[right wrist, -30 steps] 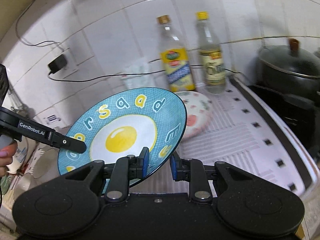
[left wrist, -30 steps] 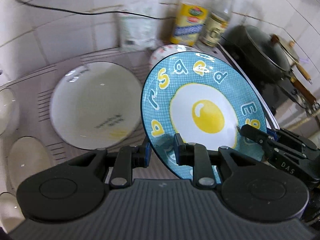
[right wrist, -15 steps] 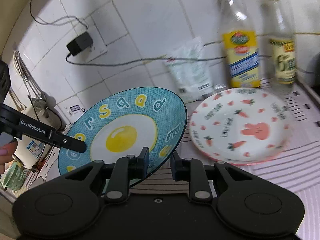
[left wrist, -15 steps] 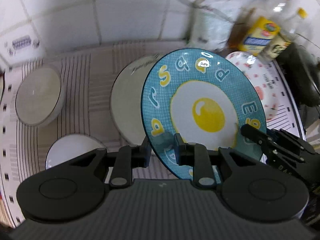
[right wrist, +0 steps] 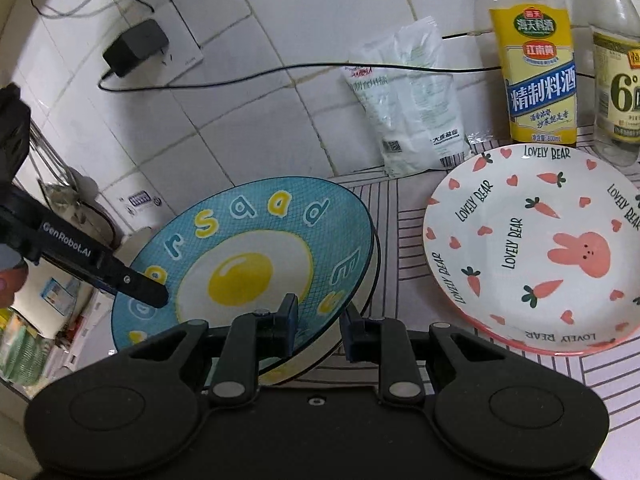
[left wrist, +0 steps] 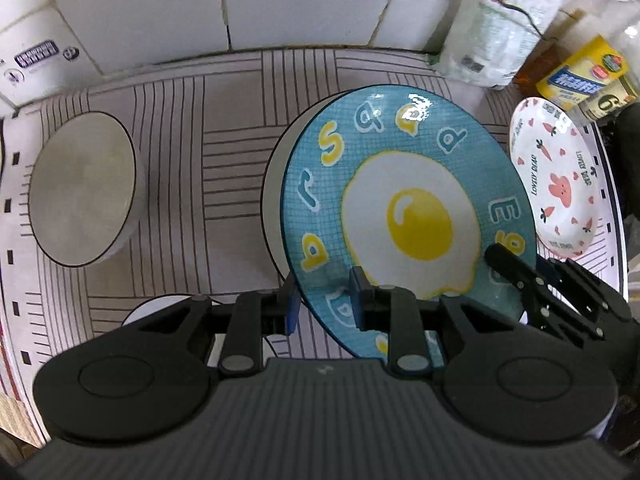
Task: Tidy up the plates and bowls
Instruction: 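Carry the blue plate with the left tool and lay it on the white plate, then open the left tool and move it to the pink bunny plate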
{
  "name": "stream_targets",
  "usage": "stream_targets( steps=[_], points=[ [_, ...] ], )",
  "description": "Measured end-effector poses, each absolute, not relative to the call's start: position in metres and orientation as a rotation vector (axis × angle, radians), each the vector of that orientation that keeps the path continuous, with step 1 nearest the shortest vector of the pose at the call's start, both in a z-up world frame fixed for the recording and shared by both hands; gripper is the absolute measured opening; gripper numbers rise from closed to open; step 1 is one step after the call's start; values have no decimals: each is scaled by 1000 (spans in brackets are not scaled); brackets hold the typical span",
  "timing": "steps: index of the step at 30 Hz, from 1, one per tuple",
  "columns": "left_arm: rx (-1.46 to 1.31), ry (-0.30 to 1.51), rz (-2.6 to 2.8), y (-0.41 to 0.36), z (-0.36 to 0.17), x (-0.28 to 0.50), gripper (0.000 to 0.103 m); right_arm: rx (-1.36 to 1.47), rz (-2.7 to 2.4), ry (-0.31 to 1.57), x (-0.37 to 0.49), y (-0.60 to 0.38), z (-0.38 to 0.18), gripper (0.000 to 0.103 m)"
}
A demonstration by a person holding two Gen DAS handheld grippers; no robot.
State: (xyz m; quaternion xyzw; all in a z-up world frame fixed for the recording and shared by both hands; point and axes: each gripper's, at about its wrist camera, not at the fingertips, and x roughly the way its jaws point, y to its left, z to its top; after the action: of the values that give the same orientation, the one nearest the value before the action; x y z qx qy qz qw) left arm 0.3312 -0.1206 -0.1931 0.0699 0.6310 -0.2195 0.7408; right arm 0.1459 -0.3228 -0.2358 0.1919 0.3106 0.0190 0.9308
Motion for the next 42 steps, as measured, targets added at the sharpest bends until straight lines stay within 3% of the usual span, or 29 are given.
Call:
stream_targets(
  steps=[29,42],
  points=[
    [370,1390,-352,-150,-218,321,24,137,-48,725,162,-305,-226,27],
    [327,1282,-376,-143,-169,288,25,98,-15,713,144,-300,-200,28]
  ],
)
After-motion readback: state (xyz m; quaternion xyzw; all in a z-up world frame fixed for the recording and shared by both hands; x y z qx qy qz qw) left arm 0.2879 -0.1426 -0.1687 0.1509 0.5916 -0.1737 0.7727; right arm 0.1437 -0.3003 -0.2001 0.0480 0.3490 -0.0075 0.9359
